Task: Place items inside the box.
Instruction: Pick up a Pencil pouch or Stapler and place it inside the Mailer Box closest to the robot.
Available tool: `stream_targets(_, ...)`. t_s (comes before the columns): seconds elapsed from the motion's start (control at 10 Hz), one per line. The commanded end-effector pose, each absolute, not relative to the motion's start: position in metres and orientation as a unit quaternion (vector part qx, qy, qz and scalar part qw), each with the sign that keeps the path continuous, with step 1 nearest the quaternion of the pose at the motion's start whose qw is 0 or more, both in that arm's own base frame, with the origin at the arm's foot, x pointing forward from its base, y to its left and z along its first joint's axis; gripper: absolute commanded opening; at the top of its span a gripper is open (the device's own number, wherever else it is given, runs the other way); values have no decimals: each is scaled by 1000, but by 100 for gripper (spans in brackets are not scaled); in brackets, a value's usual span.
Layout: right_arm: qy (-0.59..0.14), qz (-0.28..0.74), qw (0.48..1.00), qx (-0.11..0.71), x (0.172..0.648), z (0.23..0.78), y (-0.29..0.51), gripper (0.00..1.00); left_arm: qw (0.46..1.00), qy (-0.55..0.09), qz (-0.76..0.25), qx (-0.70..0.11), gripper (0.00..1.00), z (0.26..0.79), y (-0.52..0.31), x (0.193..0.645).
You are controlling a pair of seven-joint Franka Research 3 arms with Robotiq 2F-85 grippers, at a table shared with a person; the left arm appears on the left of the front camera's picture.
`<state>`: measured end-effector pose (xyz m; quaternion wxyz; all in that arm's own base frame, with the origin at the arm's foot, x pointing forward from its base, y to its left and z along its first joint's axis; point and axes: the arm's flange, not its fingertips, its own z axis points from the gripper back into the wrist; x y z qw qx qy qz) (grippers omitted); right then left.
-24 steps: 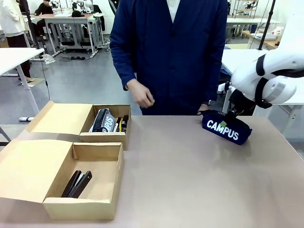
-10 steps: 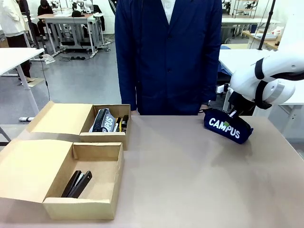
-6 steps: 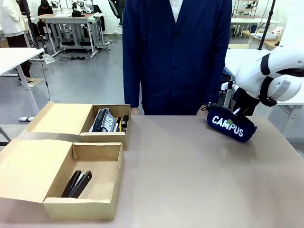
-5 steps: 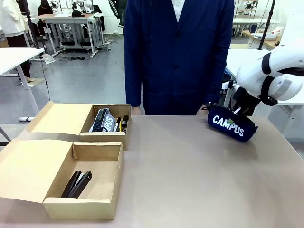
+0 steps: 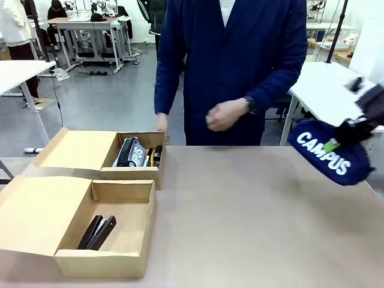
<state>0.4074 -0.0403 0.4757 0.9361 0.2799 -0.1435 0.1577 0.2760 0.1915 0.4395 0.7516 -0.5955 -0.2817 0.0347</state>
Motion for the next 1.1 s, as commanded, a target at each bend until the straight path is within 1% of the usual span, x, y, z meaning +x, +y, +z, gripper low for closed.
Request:
stream_targets(0.0, -207, 112, 931, 278, 359, 482, -27, 0, 744, -293, 28, -600, 100, 440, 191, 277)
stream_targets(0.1, -242, 127, 911, 308, 352, 486, -3, 0, 744, -293, 28, -600, 100, 440, 191, 277)
stream_targets(0.2, -242, 77, 914, 315, 357, 484, 34, 0, 744, -293, 28, -600, 100, 440, 191, 277)
stream_targets(0.3, -185, 138, 911, 343, 358, 479, 70, 0, 744, -293, 28, -600, 100, 440, 191, 277)
stream_targets(0.4, -134, 167, 904, 370, 356, 474, 103, 0, 744, -293, 28, -600, 100, 440, 191, 277)
stream_targets(0.5, -77, 218, 891, 390, 353, 471, 119, 0, 744, -293, 28, -600, 100, 440, 191, 277)
stream_targets(0.6, -89, 188, 909, 362, 361, 470, 119, 0, 744, -293, 28, -600, 100, 440, 191, 277)
stream_targets(0.7, -132, 186, 902, 367, 338, 473, 114, 0, 744, -293, 28, -600, 100, 440, 191, 277)
stream_targets(1.0, -132, 186, 902, 367, 338, 473, 114, 0, 744, -293, 28, -600, 100, 440, 191, 277)
